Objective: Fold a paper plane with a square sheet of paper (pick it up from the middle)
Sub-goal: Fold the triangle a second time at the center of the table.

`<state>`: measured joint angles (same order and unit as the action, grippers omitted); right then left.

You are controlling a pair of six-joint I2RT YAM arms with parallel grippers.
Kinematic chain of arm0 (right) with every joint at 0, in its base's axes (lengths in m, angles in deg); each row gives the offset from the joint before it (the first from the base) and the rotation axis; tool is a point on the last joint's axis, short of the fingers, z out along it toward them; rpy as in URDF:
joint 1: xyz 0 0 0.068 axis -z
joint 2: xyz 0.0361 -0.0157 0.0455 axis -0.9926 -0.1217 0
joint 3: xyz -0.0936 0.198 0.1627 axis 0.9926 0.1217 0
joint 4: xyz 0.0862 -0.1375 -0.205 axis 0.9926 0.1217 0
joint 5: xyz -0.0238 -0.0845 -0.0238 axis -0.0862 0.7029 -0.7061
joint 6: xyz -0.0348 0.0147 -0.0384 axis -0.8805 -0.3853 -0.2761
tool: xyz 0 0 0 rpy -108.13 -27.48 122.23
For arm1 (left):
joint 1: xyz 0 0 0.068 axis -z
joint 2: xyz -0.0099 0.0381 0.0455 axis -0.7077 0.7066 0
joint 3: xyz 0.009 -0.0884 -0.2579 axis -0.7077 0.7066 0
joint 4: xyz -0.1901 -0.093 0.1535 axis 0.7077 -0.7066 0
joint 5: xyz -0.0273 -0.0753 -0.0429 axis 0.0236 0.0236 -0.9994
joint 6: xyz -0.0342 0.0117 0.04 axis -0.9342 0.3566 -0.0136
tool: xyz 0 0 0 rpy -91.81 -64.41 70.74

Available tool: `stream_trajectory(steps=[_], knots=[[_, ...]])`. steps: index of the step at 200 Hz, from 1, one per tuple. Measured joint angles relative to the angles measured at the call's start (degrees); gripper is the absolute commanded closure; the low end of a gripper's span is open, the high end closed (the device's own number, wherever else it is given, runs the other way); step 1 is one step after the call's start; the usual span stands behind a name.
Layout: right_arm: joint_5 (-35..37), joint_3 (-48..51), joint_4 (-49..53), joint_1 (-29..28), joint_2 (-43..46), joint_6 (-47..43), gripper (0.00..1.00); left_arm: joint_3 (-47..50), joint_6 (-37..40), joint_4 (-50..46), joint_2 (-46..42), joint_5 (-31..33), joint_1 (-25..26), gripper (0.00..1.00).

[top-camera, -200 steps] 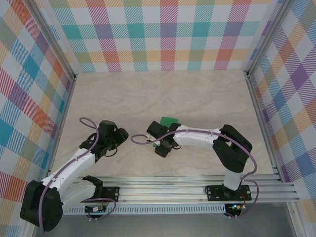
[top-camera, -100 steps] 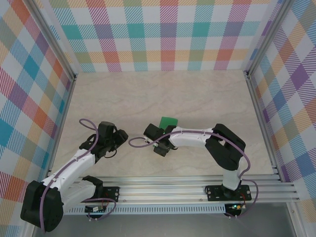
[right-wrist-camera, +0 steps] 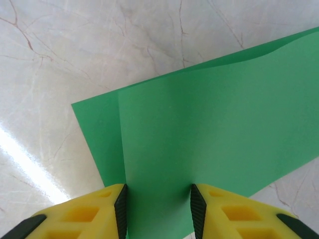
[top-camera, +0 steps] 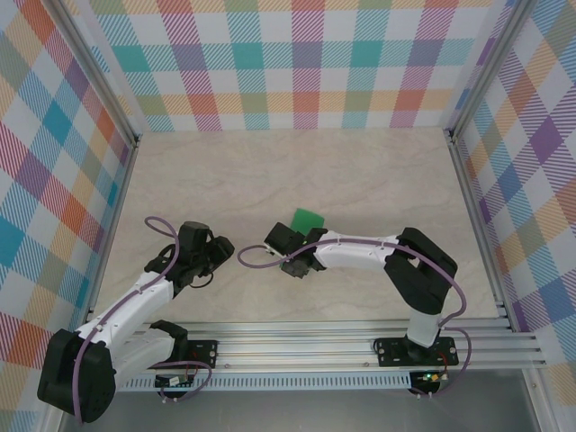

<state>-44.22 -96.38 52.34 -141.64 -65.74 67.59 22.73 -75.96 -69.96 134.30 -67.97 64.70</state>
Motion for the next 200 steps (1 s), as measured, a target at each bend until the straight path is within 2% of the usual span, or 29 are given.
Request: stream_trajectory(steps=[42, 63, 128, 169, 200], knots=[[1.68, 0.48, -1.22, 0.0, 0.04, 0.39, 0.59, 0.0, -0.02, 0.52, 0.31, -0.55, 0.0, 0.43], [2.49, 1.51, -2.49, -0.11, 0.39, 0.46, 0.6, -0.02, -0.09, 3.52, 2.8, -3.41, 0.0, 0.4], [3.1, 5.4, -5.77, -0.26, 2.38, 2.71, 0.59, -6.73, -1.57, 18.34, 24.87, -21.2, 0.09, 0.29], [3.1, 6.43, -6.6, -0.26, 2.4, 3.82, 0.59, -14.12, -1.46, 24.59, 34.58, -27.56, 1.29, 0.26], [3.08, 7.3, -7.21, -0.26, 3.41, 4.57, 0.59, -18.73, -1.46, 27.28, 41.72, -31.04, 3.85, 0.3]])
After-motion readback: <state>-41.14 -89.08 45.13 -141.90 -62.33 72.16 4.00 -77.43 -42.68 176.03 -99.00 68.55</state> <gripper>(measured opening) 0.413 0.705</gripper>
